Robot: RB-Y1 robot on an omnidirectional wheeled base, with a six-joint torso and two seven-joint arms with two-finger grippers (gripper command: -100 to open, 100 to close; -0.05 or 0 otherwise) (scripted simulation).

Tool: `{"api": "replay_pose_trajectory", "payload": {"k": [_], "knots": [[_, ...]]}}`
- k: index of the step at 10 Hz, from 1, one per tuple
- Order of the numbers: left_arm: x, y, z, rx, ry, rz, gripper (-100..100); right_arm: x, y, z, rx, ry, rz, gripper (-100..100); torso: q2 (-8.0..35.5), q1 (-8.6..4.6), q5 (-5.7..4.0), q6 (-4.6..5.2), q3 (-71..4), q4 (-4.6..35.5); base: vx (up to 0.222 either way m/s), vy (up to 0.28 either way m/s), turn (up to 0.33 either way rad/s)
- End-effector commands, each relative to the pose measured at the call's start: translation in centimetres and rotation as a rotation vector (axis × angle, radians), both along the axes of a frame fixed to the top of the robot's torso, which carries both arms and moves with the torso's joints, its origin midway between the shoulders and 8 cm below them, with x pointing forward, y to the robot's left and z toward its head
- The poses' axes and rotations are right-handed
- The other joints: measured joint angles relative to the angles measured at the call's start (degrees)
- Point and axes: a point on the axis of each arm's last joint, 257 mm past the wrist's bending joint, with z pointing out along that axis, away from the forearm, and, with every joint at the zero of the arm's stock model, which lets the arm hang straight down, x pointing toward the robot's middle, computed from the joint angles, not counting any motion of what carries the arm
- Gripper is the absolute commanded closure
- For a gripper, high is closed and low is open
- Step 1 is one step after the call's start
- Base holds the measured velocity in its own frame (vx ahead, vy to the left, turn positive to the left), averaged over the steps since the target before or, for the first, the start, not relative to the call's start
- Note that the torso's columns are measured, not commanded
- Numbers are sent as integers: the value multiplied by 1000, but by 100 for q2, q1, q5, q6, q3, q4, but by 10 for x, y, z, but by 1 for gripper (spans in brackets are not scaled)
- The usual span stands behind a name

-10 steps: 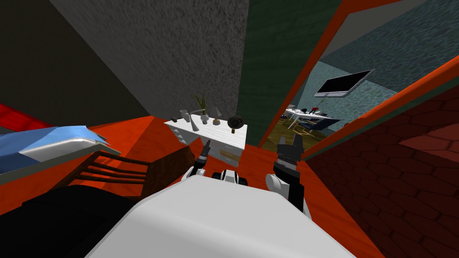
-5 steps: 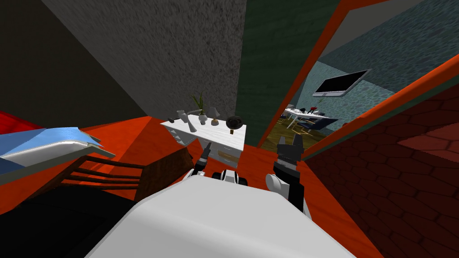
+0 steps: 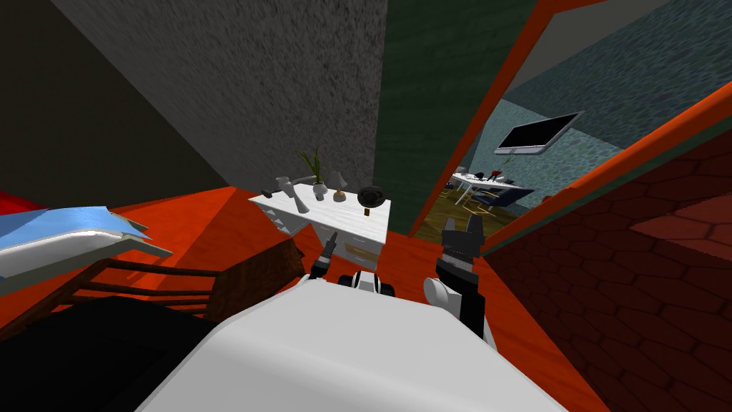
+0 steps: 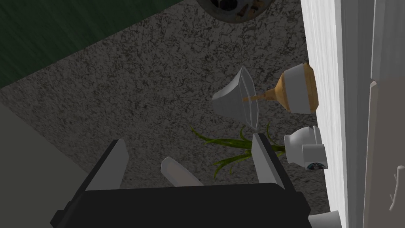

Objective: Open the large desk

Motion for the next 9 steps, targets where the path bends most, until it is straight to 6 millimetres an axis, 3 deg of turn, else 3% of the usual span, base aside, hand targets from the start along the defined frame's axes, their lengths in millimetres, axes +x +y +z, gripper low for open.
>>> {"api": "replay_pose_trajectory", "payload": {"k": [1, 9], "knots": [[-3, -2, -19, 0, 32, -1, -100, 0, 0, 0, 0, 0, 0, 0, 0, 0, 0, 2, 1, 1, 59, -27, -20], [-18, -4, -71, -4, 130, -4, -100, 0, 0, 0, 0, 0, 0, 0, 3, 3, 1, 0, 2, 1, 49, -23, -22]]}}
